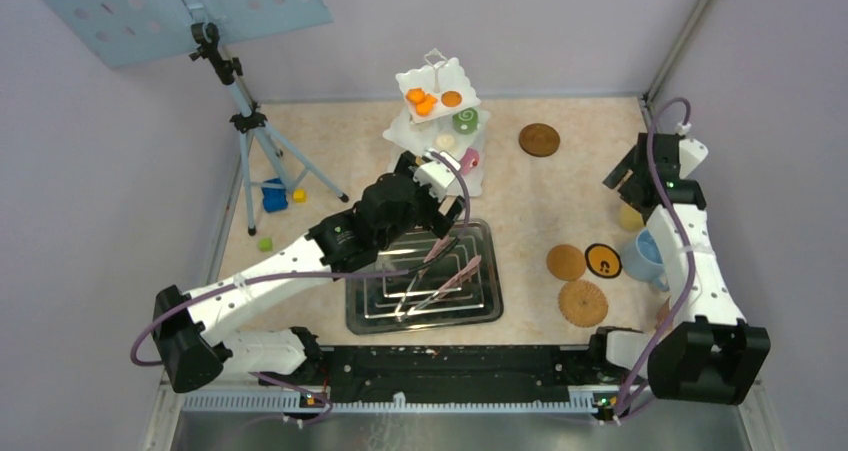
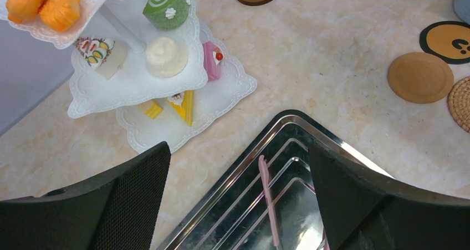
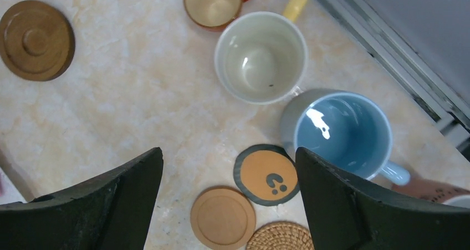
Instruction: Serve the afternoon tea
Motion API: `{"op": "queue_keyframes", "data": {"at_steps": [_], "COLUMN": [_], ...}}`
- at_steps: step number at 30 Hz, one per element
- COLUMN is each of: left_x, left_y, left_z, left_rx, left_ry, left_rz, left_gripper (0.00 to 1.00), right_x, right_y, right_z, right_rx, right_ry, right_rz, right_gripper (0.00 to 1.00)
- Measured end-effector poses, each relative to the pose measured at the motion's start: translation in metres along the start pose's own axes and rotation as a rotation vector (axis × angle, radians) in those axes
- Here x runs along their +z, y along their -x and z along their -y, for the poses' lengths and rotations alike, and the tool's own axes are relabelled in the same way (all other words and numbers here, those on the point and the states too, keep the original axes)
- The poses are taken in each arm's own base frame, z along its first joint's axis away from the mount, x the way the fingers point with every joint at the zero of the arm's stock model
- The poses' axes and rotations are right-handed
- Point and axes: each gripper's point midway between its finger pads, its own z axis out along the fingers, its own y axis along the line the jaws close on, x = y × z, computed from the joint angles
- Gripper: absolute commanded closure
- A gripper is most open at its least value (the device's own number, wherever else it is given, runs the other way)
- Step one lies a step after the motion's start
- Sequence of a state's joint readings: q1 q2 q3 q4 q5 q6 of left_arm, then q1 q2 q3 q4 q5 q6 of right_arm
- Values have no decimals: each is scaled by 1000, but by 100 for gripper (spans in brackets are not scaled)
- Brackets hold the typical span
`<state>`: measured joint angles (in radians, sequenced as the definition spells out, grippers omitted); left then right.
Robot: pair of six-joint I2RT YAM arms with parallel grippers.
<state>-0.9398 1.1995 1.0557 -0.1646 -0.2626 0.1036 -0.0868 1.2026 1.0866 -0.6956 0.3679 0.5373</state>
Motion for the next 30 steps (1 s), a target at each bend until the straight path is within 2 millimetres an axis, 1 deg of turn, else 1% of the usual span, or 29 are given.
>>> {"op": "queue_keyframes", "data": {"at_steps": [4,7,9,14,17,20,25,26,29,30], "left_x": [0,0,0,0,0,0,0,-1,-1,-1], "left_y": [0,-1,-1,-1,-1,-1,-1,-1,-1,-1], "left_z": [2,3,4,4,4,4,4,4,4,4], "left_rx": [2,3,4,4,4,4,4,4,4,4], "left_ry": [-4,-7,-9,-9,-10,-10,-10,-10,-9,-9], "left_rz": [-1,-1,-1,-1,-1,-1,-1,-1,-1,-1], "left_gripper": [1,1,1,1,1,1,1,1,1,1], "right_x": [-13,-20,-22,-20,-12,0,15,18,31,36], "right_y": [-4,-3,-2,-3,-11,-23,-56,-62,-74,-78], "right_z": [27,41,44,46,47,54,67,67,69,69], "right_rx": [50,54,50,-4,-19,-6,5,6,0,-1], "right_ry": [-96,-149,-162,-163,-179,-194,-203,-205,-218,-224], "right_rz": [32,57,66,55,12,-40,-132,-147,-183,-192], "right_gripper": [12,11,12,13,15,17,23,26,41,43]}}
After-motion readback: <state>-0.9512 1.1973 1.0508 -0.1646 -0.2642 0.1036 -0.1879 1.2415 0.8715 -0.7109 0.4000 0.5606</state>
